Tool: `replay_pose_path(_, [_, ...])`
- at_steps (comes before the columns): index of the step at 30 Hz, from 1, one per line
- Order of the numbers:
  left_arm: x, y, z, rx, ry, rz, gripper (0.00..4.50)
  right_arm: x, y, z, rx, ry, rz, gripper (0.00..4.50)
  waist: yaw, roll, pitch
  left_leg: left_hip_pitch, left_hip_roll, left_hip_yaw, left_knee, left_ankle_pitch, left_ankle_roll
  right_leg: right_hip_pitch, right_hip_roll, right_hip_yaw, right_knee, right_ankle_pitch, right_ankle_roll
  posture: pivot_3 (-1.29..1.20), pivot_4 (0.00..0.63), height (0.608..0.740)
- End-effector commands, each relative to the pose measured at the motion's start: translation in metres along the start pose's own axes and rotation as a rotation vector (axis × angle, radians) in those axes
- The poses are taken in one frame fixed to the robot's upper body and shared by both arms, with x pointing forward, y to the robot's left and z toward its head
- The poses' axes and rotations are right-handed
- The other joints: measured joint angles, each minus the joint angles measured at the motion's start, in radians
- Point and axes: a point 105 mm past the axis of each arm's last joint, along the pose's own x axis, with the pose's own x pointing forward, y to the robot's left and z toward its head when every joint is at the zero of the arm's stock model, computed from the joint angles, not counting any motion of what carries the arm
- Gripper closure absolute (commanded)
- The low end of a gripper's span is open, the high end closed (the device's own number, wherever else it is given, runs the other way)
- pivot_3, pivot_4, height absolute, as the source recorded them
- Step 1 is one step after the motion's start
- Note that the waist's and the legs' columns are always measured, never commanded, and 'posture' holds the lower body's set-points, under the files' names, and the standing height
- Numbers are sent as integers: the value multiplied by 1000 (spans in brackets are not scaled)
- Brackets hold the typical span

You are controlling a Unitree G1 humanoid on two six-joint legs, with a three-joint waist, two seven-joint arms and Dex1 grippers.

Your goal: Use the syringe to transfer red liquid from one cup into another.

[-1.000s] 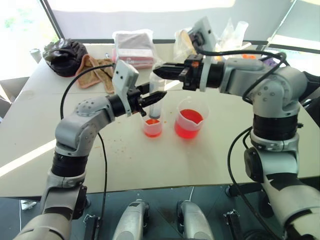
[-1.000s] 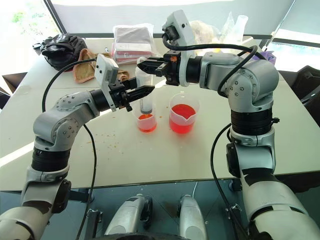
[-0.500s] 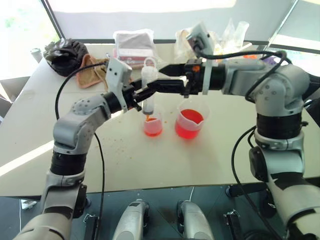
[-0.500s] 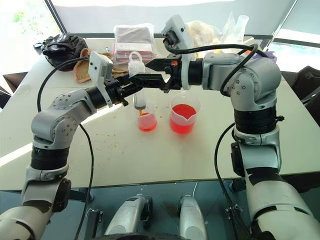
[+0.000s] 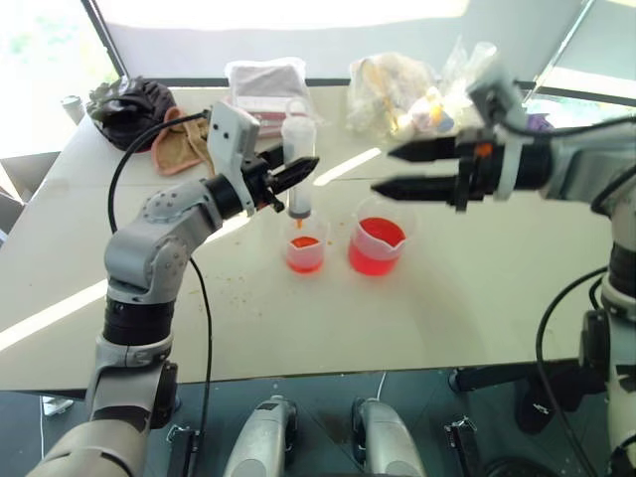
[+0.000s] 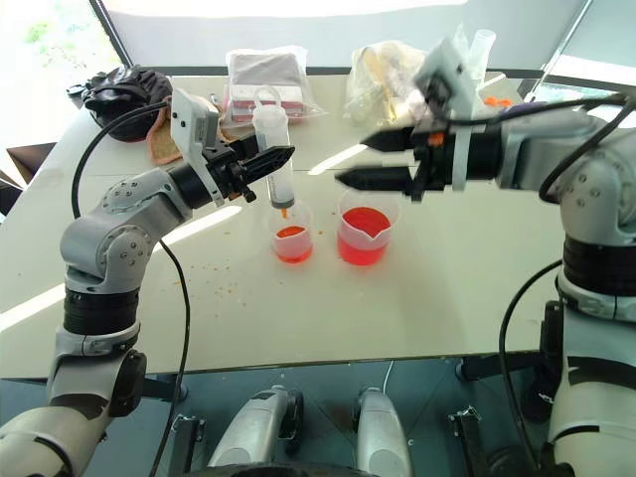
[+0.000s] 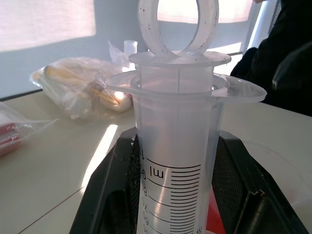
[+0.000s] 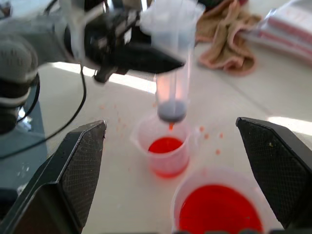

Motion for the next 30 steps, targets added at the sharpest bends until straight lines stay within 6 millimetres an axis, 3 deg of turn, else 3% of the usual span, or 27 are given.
replay_pose_path(1, [0, -9, 25, 9, -76, -36, 3016, -4, 8, 5, -68, 3, 3, 48, 1, 0, 0, 0, 0, 0, 0, 0, 0, 0, 0, 0, 0, 0, 0, 0, 150, 740])
replay_pose_path(7, [-6, -8, 44, -55, -111, -31, 3016, -3, 8, 1, -60, 13, -4, 48, 4, 0, 0, 0, 0, 0, 1, 0, 0, 0, 0, 0, 0, 0, 0, 0, 150, 740])
replay_pose_path(12, [-20, 32, 78, -319, -160, 101, 3016, 2, 6, -7, -53, 28, -2, 48, 4, -1, 1, 0, 0, -1, 2, 0, 0, 0, 1, -1, 1, 0, 1, 0, 150, 740])
replay_pose_path(15, [-29, 52, 75, -363, -74, 202, 3016, 4, 7, -10, -57, 39, 5, 48, 1, -1, 1, 0, 0, -1, 2, 0, 0, 1, 3, -1, 1, 2, 4, 0, 150, 740])
replay_pose_path(18, [-34, 57, 65, -377, 62, 227, 3016, 4, 5, -13, -83, 66, -5, 48, 1, -1, 1, 1, 0, -1, 2, 0, 0, 1, 4, -1, 2, 2, 4, 0, 150, 740])
replay_pose_path(23, [-41, 70, 30, -420, 294, 321, 3016, 4, 5, -16, -138, 108, 5, 48, 4, -1, 1, 1, 0, -1, 2, 0, 0, 2, 5, -1, 2, 2, 4, 0, 150, 740])
replay_pose_path(26, [-48, 77, -6, -450, 452, 405, 3016, 5, 4, -16, -168, 122, 3, 48, 3, -2, 1, 1, -1, -1, 2, 0, 0, 2, 4, -1, 2, 2, 4, 0, 150, 740])
replay_pose_path(30, [-53, 69, -48, -513, 601, 425, 3016, 6, 3, -17, -201, 132, -10, 48, 2, -2, 1, 1, -1, -1, 2, 0, -1, 1, 4, -1, 2, 2, 4, 0, 150, 740])
